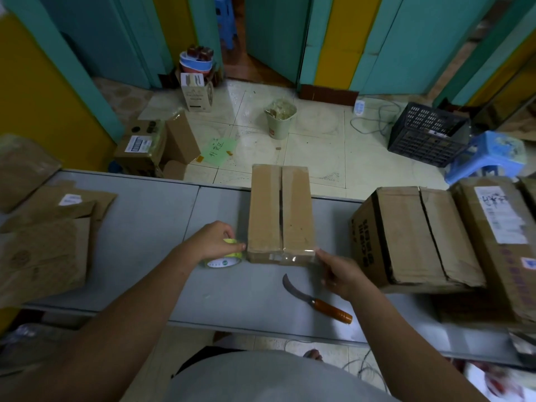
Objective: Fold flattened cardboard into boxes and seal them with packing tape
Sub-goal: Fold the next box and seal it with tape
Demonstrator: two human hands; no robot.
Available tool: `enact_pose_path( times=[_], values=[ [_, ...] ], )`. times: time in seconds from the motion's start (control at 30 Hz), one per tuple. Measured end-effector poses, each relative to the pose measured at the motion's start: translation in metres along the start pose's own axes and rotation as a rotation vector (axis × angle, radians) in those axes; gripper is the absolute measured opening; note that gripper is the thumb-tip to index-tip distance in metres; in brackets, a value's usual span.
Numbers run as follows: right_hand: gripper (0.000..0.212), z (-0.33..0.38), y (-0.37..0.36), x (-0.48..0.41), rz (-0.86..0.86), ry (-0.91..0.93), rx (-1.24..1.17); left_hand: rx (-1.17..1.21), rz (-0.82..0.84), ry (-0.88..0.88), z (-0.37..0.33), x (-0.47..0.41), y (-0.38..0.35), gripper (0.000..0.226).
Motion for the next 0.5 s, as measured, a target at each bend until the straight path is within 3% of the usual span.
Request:
enact_pose_path(
  times=[0.13, 0.27, 0.33, 0.5],
  values=[
    [0.034, -0.003, -0.007, 0.000, 0.052, 0.042, -0.108, -0.019, 0.024, -0.002, 0.000, 0.001, -0.004, 0.038],
    [0.008, 0.019, 0.006, 0.006, -0.263, 0.437, 0.027, -0.010, 0.031, 0.003, 0.002, 0.002, -0.007, 0.042],
    [0.019, 0.027, 0.005, 0.017, -0.291, 0.601, 0.153, 0.002, 0.017, 0.008, 0.003, 0.004, -0.007, 0.043],
    [0.021, 0.029, 0.001, 0.040, -0.283, 0.811, 0.249, 0.020, -0.014, 0.007, 0.004, 0.006, -0.008, 0.041]
  ],
)
Point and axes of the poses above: each hand's wrist, its own x-axis away from the middle knuckle, its own y-axis out of the back of the hand, z = x × y, the point moved 7 cm from there along -x, towards the middle knuckle, and after that the axes turned 15 degrees about -z, right-handed, at the moved point
